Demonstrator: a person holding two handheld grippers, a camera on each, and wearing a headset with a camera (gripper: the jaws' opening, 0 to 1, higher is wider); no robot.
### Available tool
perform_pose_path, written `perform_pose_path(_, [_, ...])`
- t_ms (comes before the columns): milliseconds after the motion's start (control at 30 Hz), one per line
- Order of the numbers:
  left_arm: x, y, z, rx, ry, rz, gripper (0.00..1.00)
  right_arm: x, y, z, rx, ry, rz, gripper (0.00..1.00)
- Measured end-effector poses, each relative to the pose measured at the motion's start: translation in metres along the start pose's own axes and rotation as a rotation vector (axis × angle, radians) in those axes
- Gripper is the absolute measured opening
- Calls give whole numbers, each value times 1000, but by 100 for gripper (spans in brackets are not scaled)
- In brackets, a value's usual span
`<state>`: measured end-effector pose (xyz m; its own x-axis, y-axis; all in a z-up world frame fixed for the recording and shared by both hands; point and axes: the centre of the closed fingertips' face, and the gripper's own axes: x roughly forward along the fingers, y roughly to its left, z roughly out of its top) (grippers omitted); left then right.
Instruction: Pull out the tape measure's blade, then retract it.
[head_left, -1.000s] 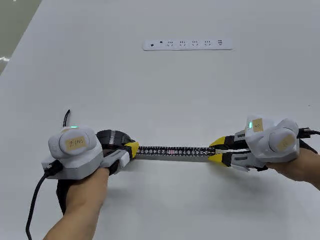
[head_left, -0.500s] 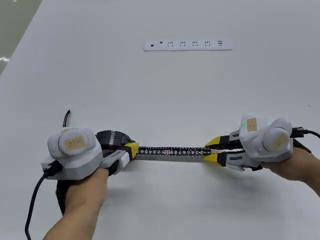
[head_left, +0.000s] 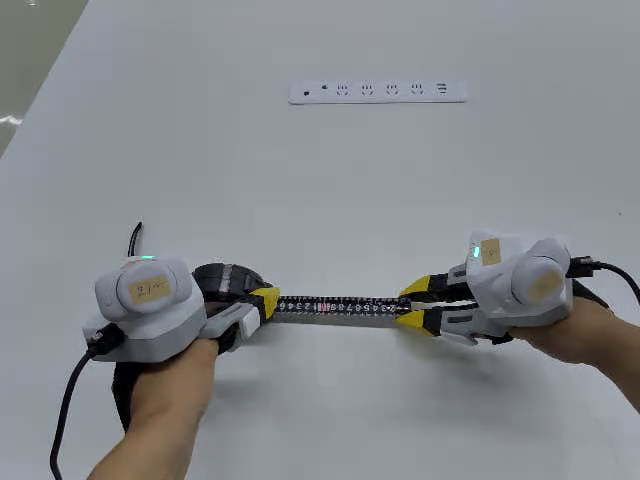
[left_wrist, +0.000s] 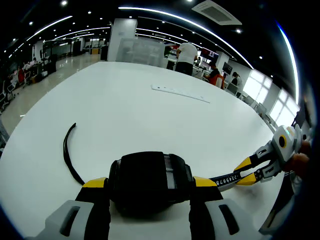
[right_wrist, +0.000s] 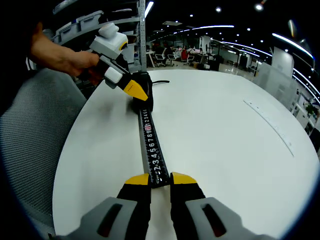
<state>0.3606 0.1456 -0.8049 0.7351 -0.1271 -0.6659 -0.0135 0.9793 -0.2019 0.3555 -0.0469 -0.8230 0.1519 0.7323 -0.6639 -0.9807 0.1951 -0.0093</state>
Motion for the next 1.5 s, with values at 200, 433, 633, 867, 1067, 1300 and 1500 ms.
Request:
perform_pose_path(200, [1,0,0,-1,1,-1,61,3,1,2,4,-5,1,12])
perform_pose_path(433, [2,1,0,-1,2,-1,61,9,3,7,5,-12,6,12])
perform_pose_path(633, [2,1,0,-2,3,-2,61,13,4,10,7,-18,11,12])
perform_pose_path(867, [1,0,0,-6,4,-4,61,18,6,15,8,-25,15,12])
perform_pose_path(1067, [0,0,0,-7,4,-5,61,22,7,19,7,-28,17,12])
perform_pose_path(1300, [0,-1,0,-8,5,-6,61,29,9,26,7,-37,22,12])
perform_pose_path(1500, [-1,-1,0,-9,4,-7,61,35,11,31,4,-42,25,12])
